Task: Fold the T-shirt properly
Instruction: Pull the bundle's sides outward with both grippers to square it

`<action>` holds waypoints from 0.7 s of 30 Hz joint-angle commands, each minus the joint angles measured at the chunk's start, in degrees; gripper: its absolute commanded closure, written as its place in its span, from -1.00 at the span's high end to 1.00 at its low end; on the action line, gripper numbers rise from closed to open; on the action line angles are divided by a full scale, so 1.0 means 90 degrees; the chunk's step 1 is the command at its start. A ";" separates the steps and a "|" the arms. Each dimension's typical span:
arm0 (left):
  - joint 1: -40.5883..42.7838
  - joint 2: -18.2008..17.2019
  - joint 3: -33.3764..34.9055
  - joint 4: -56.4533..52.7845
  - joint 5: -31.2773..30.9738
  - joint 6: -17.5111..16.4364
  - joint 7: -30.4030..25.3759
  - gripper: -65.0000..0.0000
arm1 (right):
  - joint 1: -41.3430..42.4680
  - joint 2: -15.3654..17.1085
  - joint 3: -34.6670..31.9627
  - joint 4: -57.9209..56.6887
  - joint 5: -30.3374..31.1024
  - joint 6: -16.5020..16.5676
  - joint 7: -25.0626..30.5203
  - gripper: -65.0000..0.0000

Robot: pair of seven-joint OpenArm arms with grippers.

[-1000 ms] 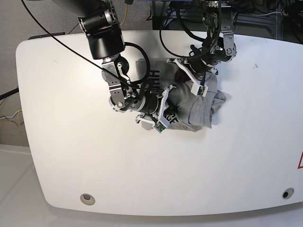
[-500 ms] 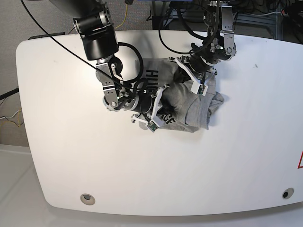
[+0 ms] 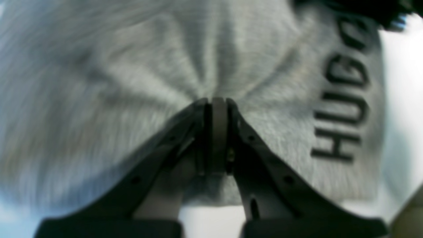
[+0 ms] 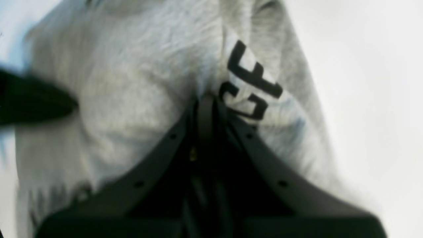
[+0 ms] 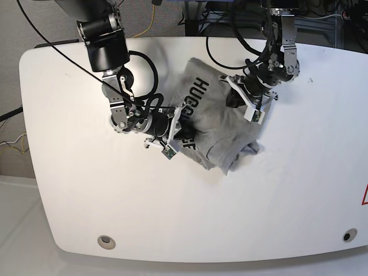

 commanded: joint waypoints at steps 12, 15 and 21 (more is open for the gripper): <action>-0.0600 -0.0472 -0.0454 0.0034 0.0185 0.0114 0.0088 -0.96 | -0.0646 0.0711 0.0022 0.0622 -0.0284 -0.0601 -0.0350 -1.00; -0.0659 -0.0482 -0.0454 0.0034 0.0185 0.0114 0.0088 -0.96 | -0.0939 0.0770 0.0022 0.0876 -0.0284 -0.0611 -0.0350 -1.00; -0.0717 -0.0492 -0.0454 0.0034 0.0185 0.0114 0.0088 -0.96 | -0.1457 0.0828 0.0032 0.1345 -0.0284 -0.1070 -0.0350 -1.00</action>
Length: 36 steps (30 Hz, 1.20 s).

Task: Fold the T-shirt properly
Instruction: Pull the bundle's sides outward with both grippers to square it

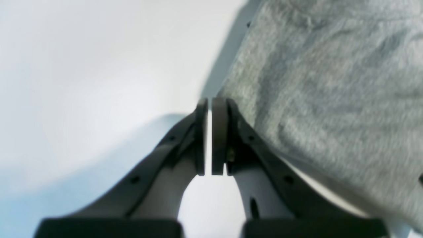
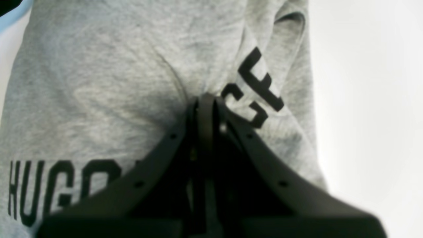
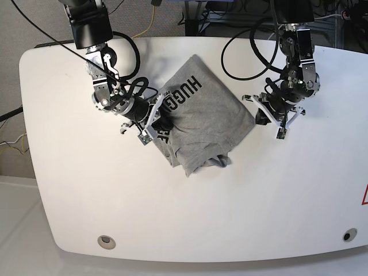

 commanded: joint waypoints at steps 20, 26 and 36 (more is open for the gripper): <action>-0.0037 0.0490 0.0440 0.0718 -0.0092 0.0008 -0.0075 -0.96 | 0.0258 -0.0135 -0.0026 0.1716 -0.0378 -0.0308 -0.1711 -1.00; -0.0076 0.0499 0.0459 0.1089 -0.0102 0.0017 0.0326 -0.96 | 0.0521 -0.0164 -0.0026 0.2097 -0.0359 -0.0308 -0.2053 -1.00; -0.0086 0.0900 0.0489 0.1284 -0.0102 -0.0002 0.0443 -0.96 | 0.0873 -0.0164 -0.0026 0.2224 -0.0349 -0.0318 -0.2297 -1.00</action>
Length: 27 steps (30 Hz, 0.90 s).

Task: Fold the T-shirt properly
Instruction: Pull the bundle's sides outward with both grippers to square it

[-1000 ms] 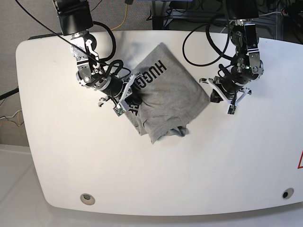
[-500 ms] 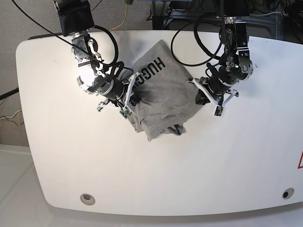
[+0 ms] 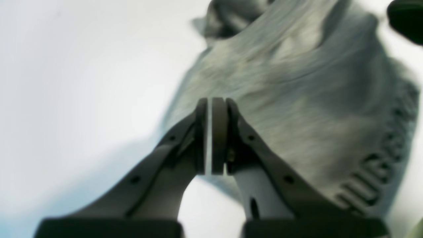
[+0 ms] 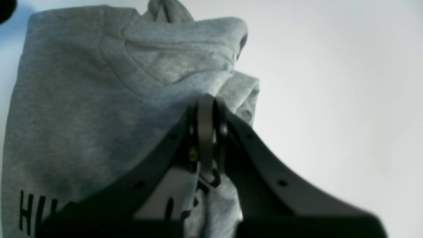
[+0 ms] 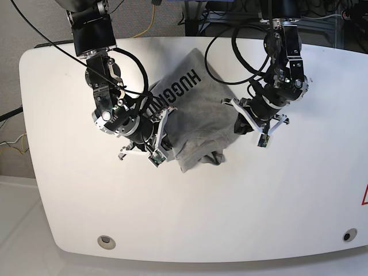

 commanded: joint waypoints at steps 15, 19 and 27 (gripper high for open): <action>0.0254 0.0635 0.0442 -0.0443 -0.0082 -0.0046 -0.0155 -0.96 | 0.0762 -0.0282 0.0012 -0.0802 -0.0004 0.0032 0.0144 -1.00; 0.0312 0.0635 0.0618 -0.0766 -0.0395 -0.0017 -0.0174 -0.96 | 0.0909 -0.0351 -0.0007 -0.1017 0.0005 0.0032 0.0261 -1.00; 0.0293 0.0635 0.0462 -0.1117 -0.0932 0.0003 -0.0291 -0.96 | 0.1162 -0.0566 -0.0017 -0.1623 -0.0004 0.0042 0.0408 -1.00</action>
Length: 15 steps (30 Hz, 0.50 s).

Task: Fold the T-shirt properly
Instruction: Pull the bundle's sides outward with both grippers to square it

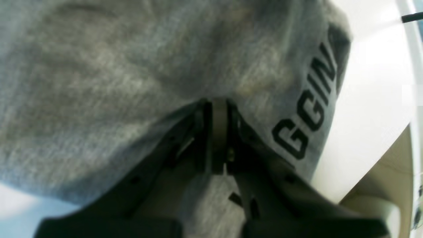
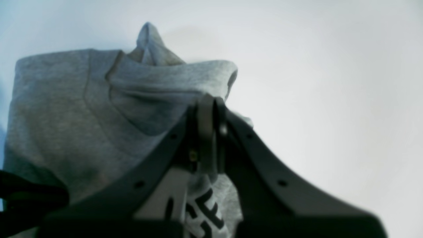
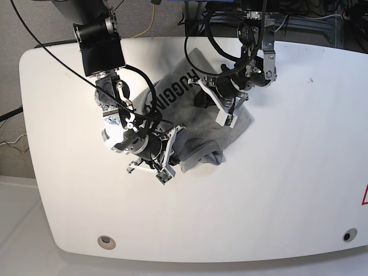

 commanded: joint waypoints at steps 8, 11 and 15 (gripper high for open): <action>-0.0105 0.0015 -0.0109 -0.0062 -0.0131 0.0230 -0.0165 -0.96 | 0.0240 -0.0114 -0.0007 -0.0540 0.0059 0.0006 0.0585 -1.00; -0.0125 0.0015 -0.0109 -0.0306 -0.0131 0.0230 -0.0234 -0.96 | 0.0230 -0.0114 -0.0007 -0.0823 0.0059 0.0006 0.0692 -1.00; -0.0125 0.0015 -0.0109 -0.0618 -0.0121 0.0230 -0.0507 -0.96 | 0.0220 -0.0114 -0.0007 -0.1262 0.0059 0.0054 0.0858 -1.00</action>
